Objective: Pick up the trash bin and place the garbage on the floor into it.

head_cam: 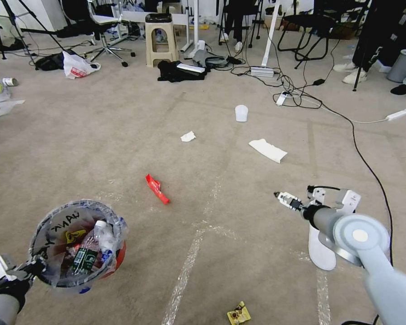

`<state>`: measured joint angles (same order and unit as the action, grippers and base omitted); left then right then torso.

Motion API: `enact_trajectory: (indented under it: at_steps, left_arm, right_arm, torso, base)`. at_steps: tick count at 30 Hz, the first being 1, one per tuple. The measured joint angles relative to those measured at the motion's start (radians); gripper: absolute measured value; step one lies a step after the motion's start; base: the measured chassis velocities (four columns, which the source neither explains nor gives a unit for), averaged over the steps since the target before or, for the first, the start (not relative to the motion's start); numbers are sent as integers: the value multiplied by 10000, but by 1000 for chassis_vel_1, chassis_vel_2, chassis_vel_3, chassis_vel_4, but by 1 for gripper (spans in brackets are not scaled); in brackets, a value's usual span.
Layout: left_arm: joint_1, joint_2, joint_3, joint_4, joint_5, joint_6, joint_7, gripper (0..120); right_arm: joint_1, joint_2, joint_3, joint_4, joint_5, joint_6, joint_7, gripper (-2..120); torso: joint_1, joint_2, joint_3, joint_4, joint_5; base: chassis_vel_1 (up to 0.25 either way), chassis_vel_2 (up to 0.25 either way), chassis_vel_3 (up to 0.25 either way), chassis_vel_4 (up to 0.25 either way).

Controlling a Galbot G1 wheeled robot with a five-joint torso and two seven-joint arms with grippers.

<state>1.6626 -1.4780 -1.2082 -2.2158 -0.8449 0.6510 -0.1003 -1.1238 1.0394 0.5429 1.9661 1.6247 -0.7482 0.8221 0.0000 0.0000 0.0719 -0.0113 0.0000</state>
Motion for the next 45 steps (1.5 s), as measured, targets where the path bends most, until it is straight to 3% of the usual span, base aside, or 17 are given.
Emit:
enact_trajectory:
  at_steps: [8,15,20,26,28,38,45]
  left_arm:
    - [-80,-55,80,179,160,-1,-36,0]
    - [-72,-54,56,274,210,-1,-40,0]
    - [52,-44,-47,304,216,-49,-49,0]
    - [132,-175,-61,223,348,-78,-64,0]
    - [179,-220,-67,172,393,-86,-66,0]
    - [219,-270,-80,59,446,-87,-78,0]
    - [210,-237,-76,59,445,-87,-86,0]
  right_arm:
    - [55,580,-479,-1029,1540,-12,511,100]
    - [-279,542,-1202,-1120,1327,46,248,100]
    - [-578,-17,-2255,-708,940,77,-44,100]
    - [-457,350,-3135,-809,752,97,139,100]
    - [-604,566,-3456,-968,525,104,95,100]
    - [-972,893,-3806,-891,-123,114,-201,100]
    - [-958,857,-3326,-1084,-99,118,181,100]
  torso:
    - [0,-1,0,2,-3]
    - [0,0,0,1,0]
    - [0,0,-1,-1,-1]
    - [0,0,-1,7,-2]
    - [0,0,0,-2,-1]
    - [0,0,-1,0,-3]
    - [0,0,-1,-1,0]
  base:
    - [0,0,0,0]
    - [0,0,0,0]
    - [0,0,0,0]
    - [0,0,0,0]
    - [0,0,0,0]
    - [0,0,0,0]
    - [0,0,0,0]
